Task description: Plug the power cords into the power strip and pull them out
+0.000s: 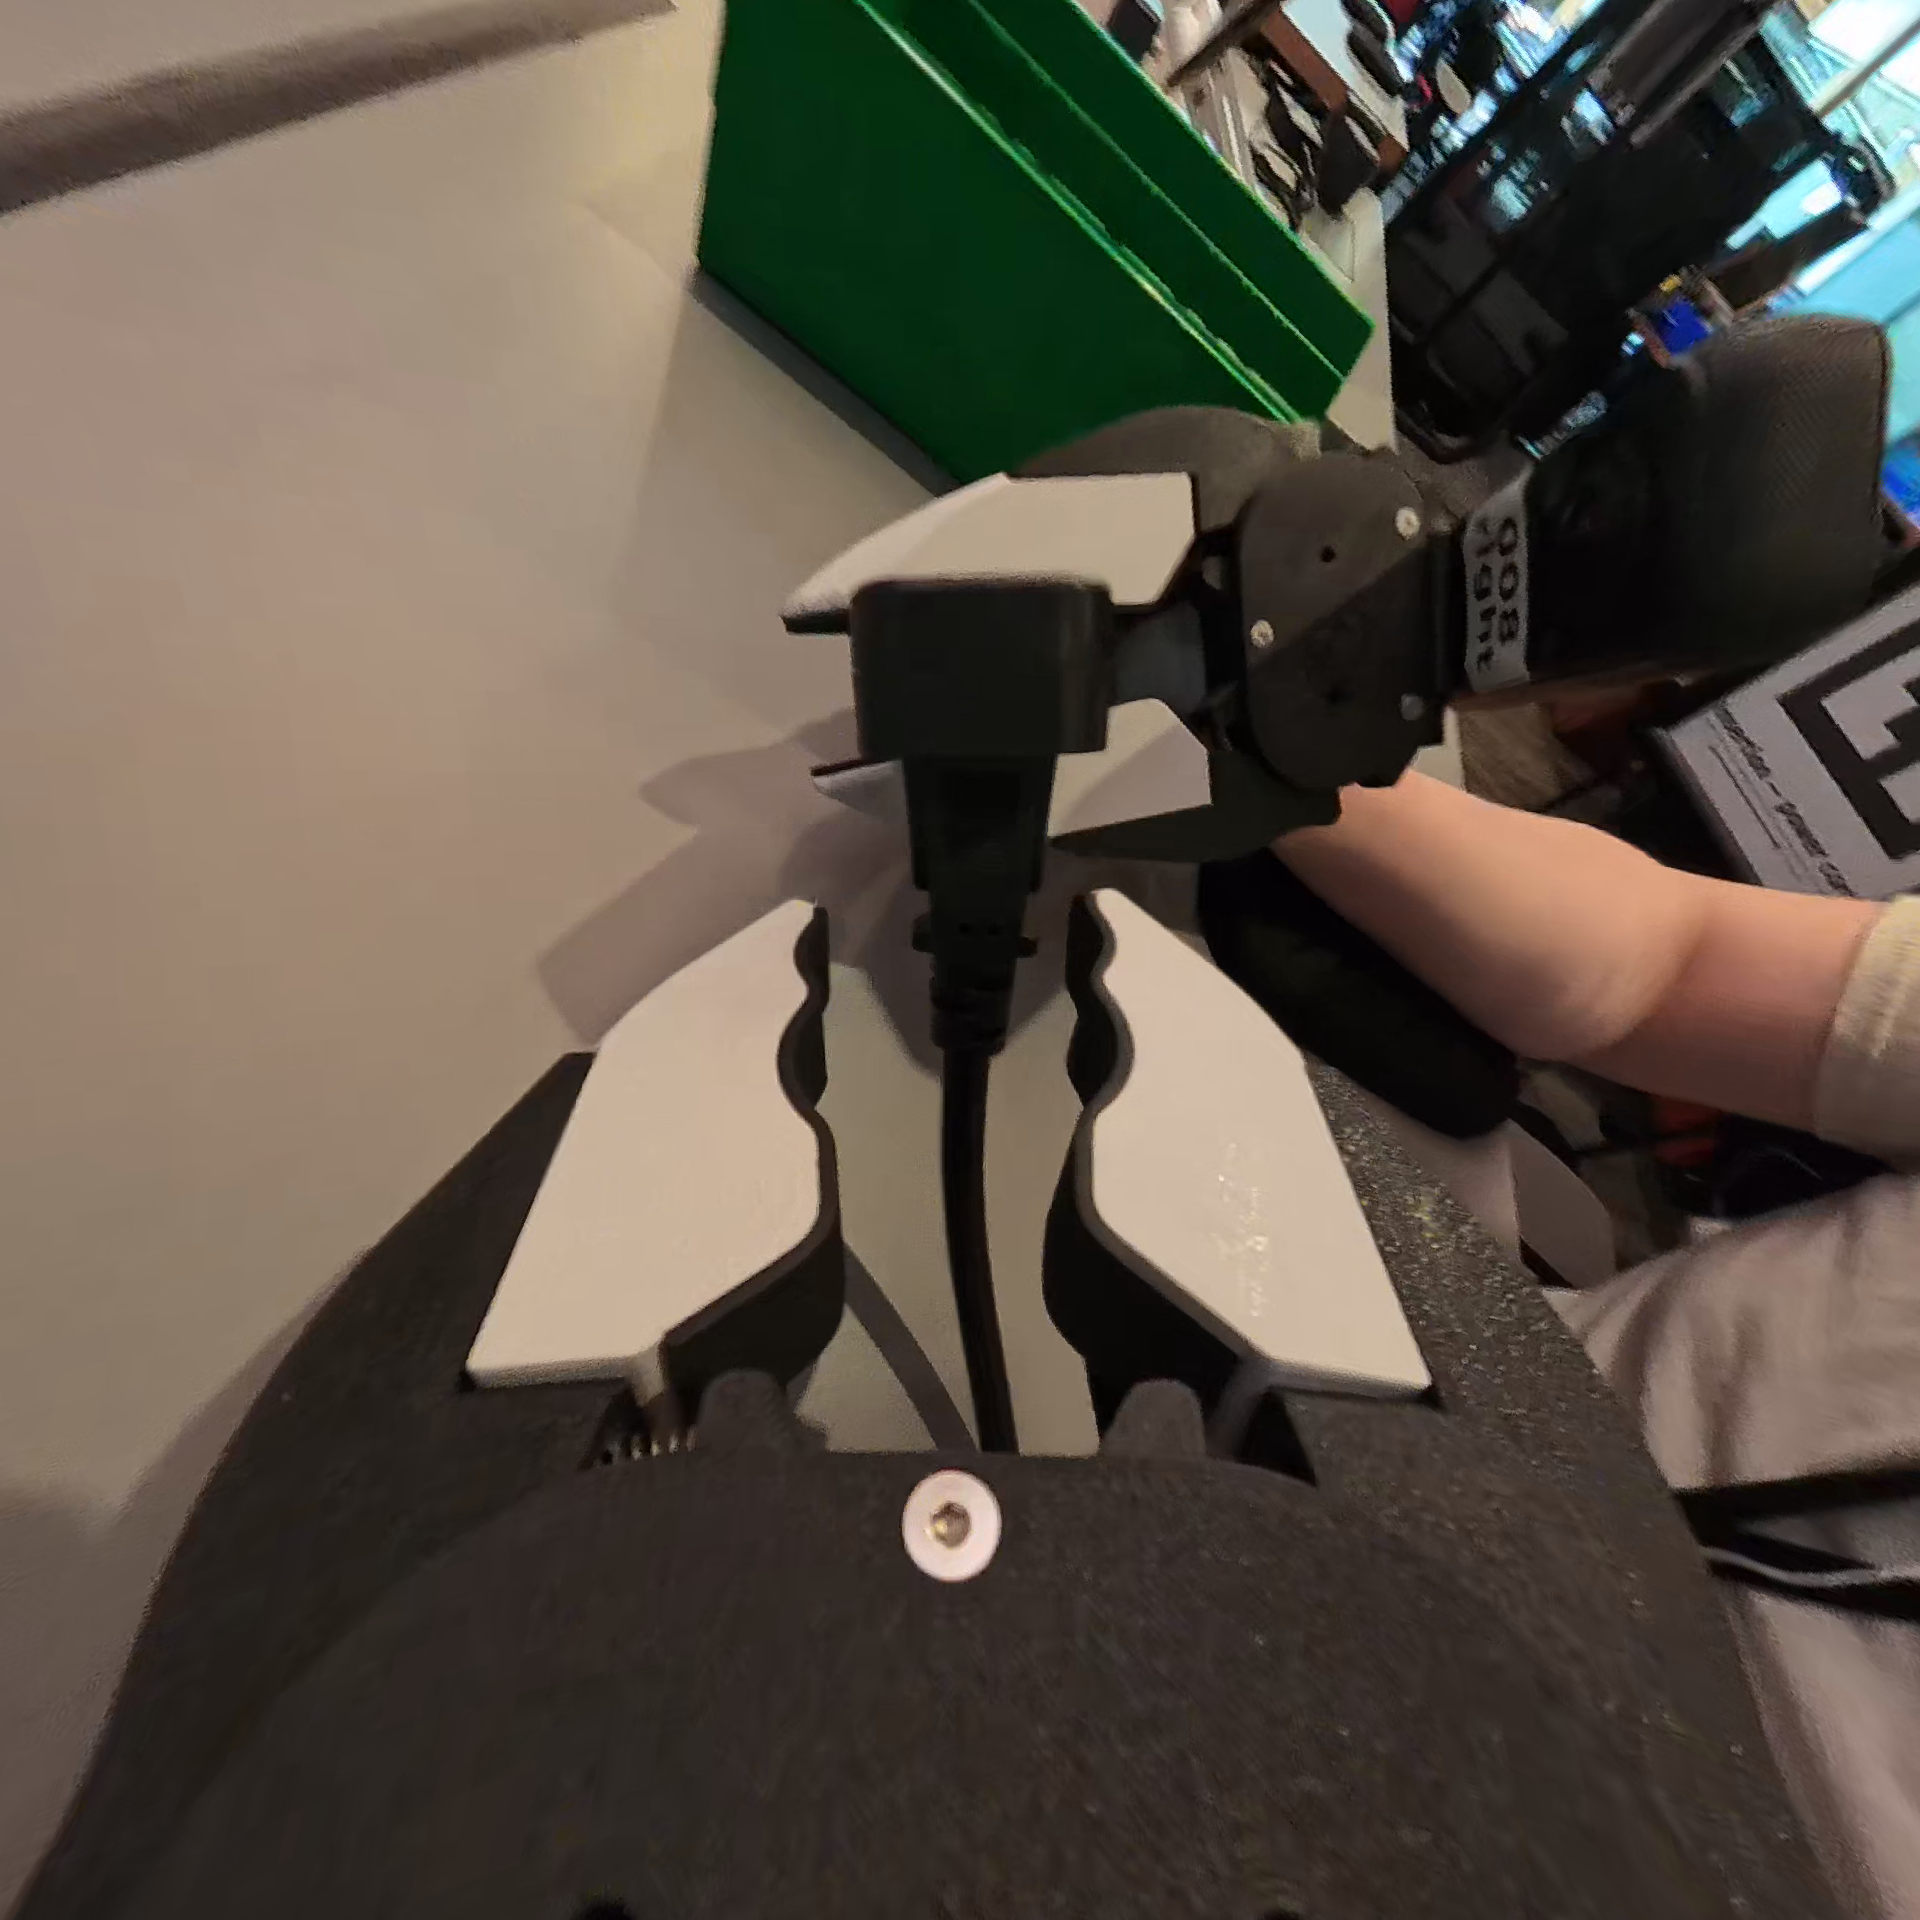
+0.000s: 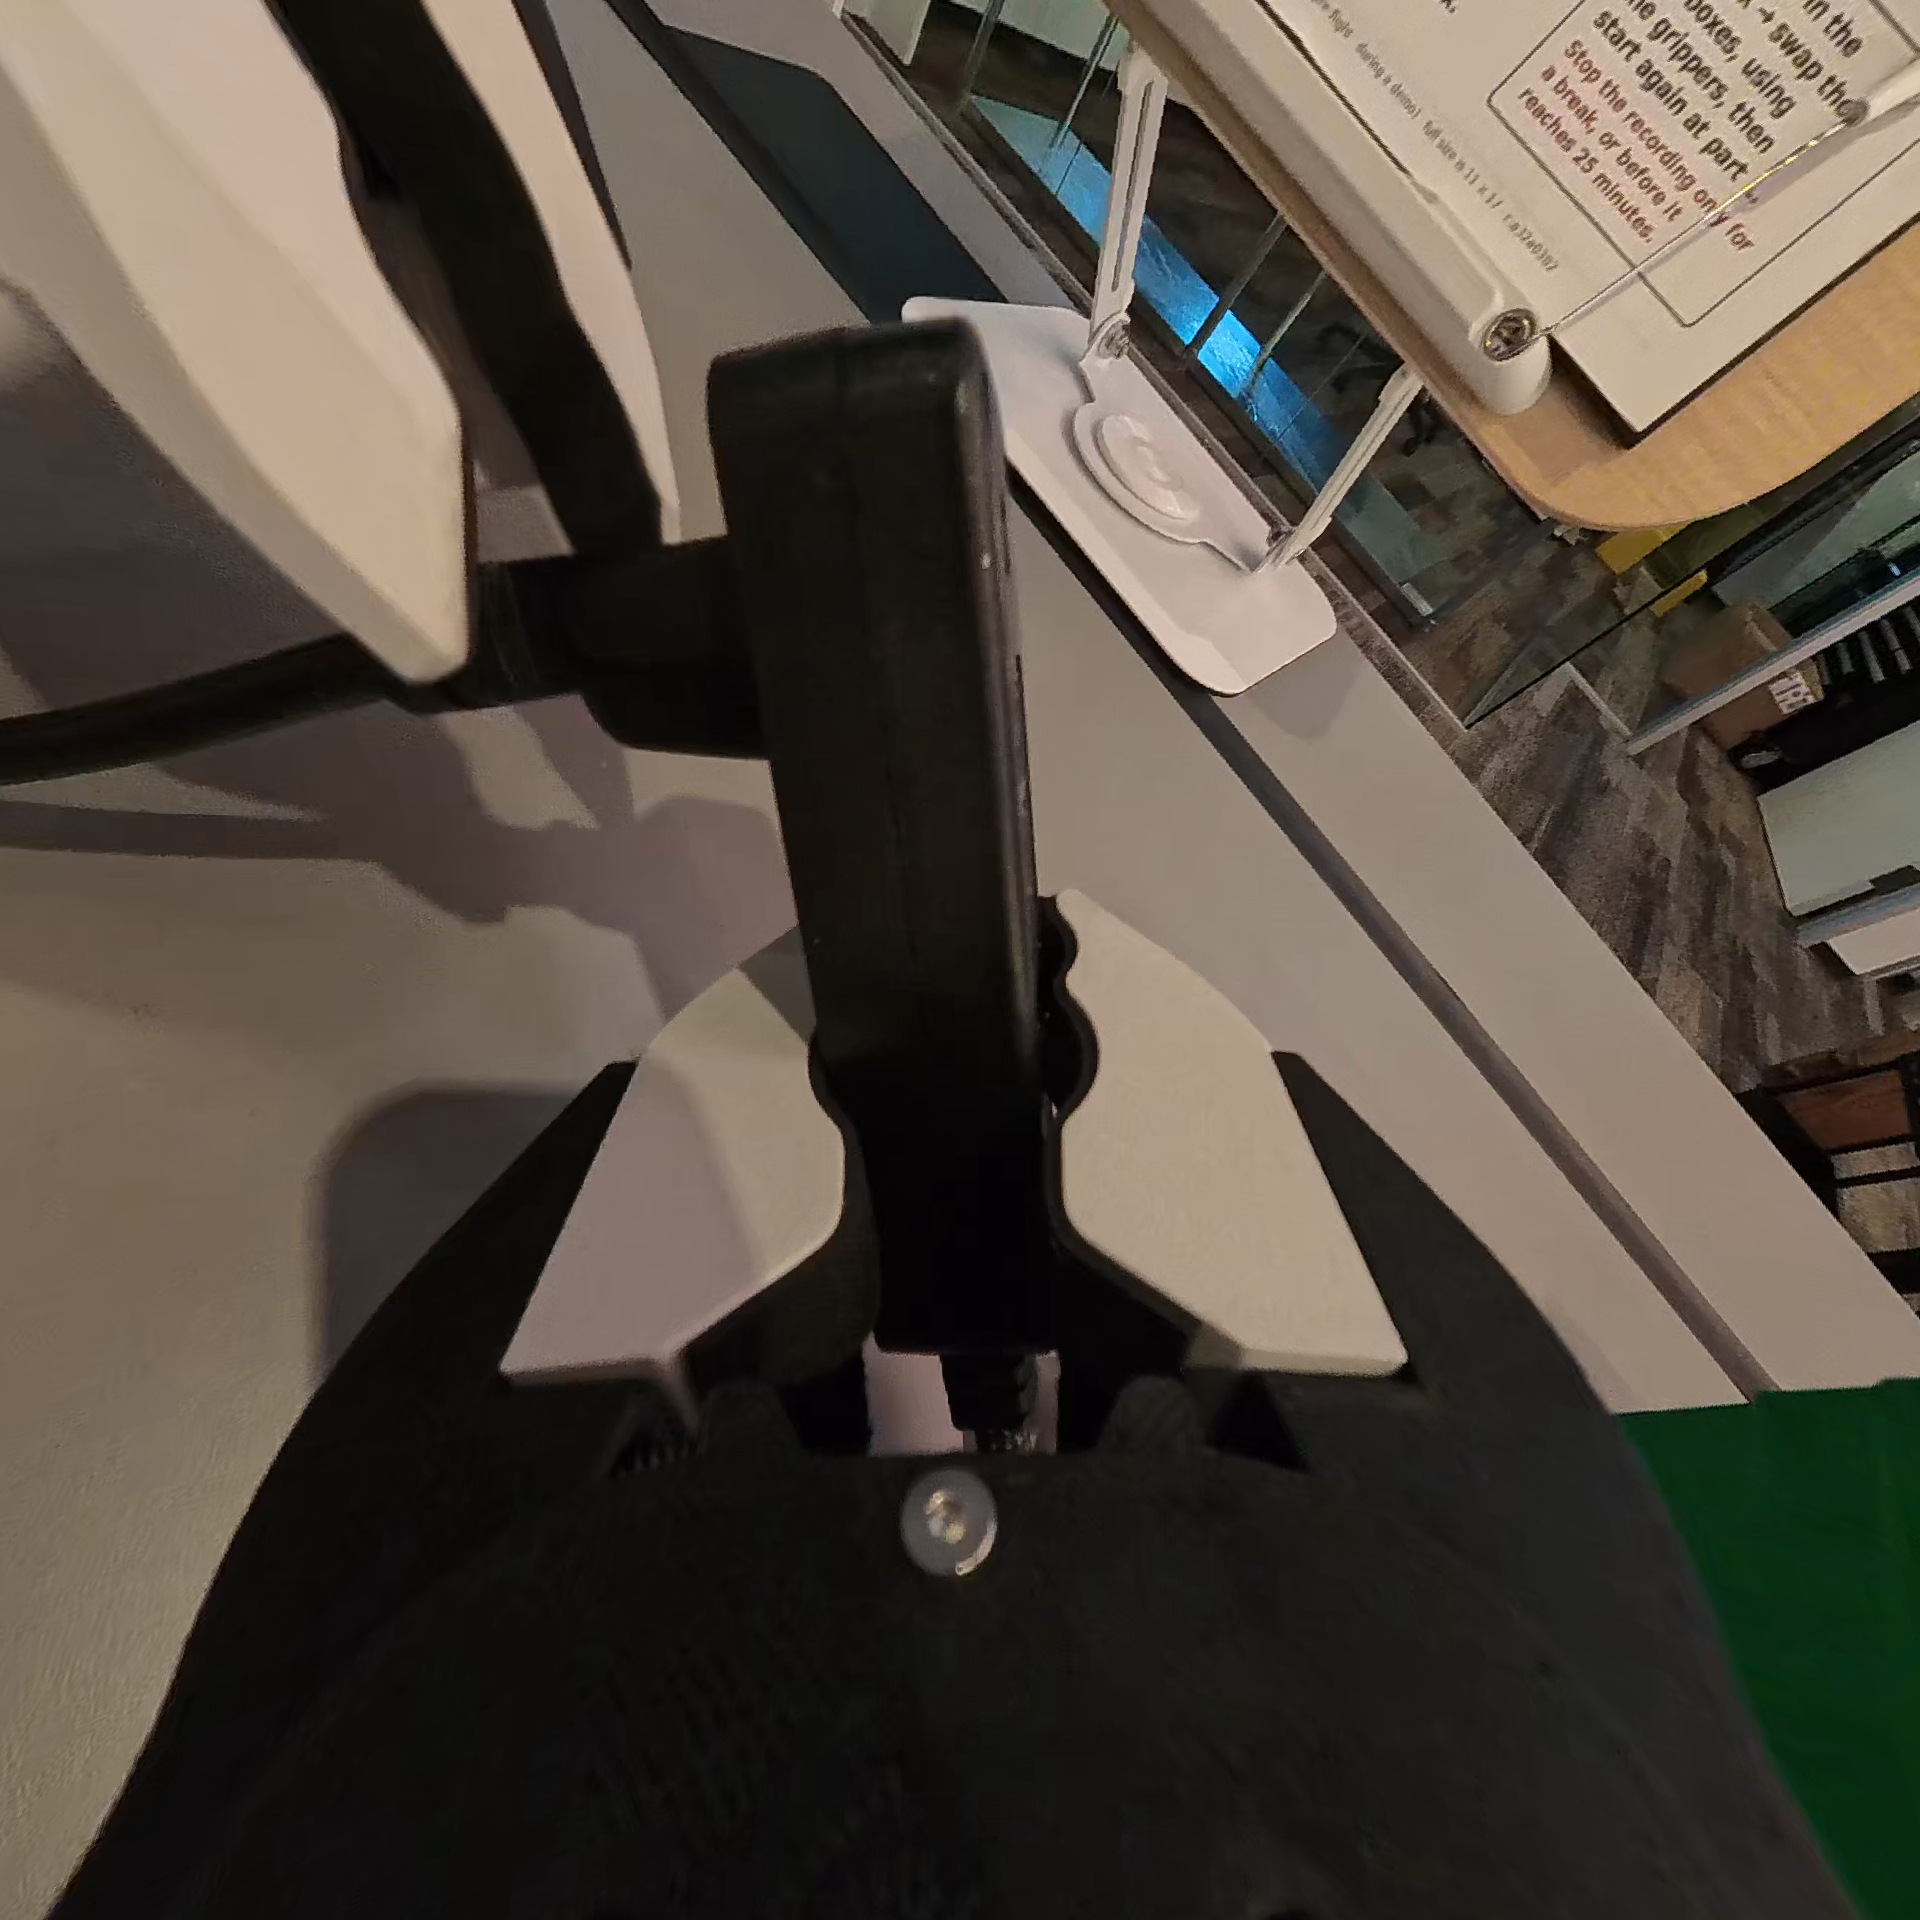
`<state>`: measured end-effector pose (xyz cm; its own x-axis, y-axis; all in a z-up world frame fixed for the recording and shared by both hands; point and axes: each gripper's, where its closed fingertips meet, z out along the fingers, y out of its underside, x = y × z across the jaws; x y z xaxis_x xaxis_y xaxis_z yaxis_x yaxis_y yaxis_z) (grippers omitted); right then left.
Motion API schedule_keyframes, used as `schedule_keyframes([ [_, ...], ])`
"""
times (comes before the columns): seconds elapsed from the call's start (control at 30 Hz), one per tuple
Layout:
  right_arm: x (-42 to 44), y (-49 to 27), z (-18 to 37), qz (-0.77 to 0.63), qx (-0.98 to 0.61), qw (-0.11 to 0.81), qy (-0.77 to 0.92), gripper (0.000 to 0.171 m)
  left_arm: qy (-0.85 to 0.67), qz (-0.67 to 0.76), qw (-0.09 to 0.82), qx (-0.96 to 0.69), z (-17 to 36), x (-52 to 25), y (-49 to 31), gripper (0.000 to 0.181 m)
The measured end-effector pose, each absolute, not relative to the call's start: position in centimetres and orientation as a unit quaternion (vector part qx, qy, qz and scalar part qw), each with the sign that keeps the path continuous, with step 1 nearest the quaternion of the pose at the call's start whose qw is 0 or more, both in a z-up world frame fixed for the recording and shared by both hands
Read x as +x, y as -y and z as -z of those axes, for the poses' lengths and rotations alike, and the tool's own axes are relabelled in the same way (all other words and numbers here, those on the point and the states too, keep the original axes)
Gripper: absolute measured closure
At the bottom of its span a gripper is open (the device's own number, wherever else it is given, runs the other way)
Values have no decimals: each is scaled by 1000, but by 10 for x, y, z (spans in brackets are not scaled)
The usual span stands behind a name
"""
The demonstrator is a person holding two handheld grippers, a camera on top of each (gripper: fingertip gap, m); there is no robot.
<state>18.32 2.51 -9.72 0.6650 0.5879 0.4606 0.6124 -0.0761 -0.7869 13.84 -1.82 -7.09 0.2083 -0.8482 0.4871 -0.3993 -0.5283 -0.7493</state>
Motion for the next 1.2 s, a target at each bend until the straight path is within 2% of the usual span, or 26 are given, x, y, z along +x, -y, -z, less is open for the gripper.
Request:
schedule_keyframes([
  [0.1, 176, -23, 92, -9, -730, 554, 401, 138, -423, 464, 252, -737, 76, 148, 19, 136],
  [0.17, 175, -23, 94, -9, -735, 550, 396, 138, -425, 489, 229, -727, 81, 158, 27, 158],
  [0.33, 172, -22, 106, -36, -750, 524, 402, 135, -437, 461, 213, -743, 91, 157, 28, 158],
  [0.43, 169, -22, 93, 16, -716, 553, 425, 123, -453, 445, 184, -750, 97, 158, 37, 158],
  [0.47, 169, -23, 94, 37, -710, 552, 436, 113, -460, 433, 176, -755, 101, 157, 39, 159],
  [0.53, 166, -22, 100, 48, -709, 536, 456, 110, -464, 425, 153, -762, 105, 156, 44, 158],
  [0.57, 163, -19, 101, 46, -704, 530, 470, 114, -464, 425, 144, -764, 105, 156, 47, 158],
  [0.63, 159, -13, 109, 27, -710, 505, 490, 139, -469, 408, 137, -772, 108, 155, 49, 159],
  [0.87, 158, -10, 119, -9, -737, 472, 485, 138, -472, 382, 132, -783, 114, 155, 50, 159],
  [1.2, 167, -20, 119, 22, -732, 500, 462, 140, -471, 394, 172, -770, 121, 163, 40, 159],
])
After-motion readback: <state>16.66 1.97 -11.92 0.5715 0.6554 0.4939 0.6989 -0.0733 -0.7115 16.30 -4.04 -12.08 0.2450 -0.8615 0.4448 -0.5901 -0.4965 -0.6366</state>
